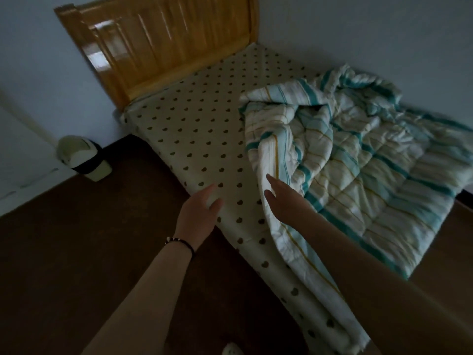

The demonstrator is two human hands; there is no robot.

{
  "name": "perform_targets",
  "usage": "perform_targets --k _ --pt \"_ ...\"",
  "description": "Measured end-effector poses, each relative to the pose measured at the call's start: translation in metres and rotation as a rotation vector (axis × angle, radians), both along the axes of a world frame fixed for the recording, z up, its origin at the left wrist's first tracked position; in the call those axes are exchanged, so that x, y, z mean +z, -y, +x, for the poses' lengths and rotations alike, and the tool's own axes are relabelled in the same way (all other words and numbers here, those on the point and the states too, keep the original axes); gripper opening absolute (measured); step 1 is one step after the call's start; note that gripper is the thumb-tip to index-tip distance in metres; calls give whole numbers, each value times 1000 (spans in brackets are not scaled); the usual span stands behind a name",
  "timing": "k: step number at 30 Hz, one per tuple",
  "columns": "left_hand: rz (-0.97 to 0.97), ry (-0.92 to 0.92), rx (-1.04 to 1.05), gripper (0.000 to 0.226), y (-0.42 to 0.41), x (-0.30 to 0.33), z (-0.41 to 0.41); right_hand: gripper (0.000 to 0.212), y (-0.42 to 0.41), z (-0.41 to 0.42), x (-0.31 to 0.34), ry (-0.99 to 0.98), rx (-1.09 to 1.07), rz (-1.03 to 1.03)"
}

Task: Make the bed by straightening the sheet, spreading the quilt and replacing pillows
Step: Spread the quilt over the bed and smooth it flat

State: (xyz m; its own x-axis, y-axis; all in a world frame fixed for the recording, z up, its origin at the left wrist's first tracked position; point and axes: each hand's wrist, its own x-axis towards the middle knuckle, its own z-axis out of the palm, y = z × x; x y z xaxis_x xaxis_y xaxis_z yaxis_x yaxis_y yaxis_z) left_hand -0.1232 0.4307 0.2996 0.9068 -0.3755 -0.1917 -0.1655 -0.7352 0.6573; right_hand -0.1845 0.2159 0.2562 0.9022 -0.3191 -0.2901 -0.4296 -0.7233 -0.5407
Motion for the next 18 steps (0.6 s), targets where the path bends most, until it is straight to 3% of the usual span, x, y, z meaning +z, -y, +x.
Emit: perform_targets --k 9,18 --pt "-8 13 -151 50 11 -41 51 54 -2 32 -53 -102 -76 6" --pt "18 23 -273 51 94 -99 147 51 41 114 -92 -61 -92 17"
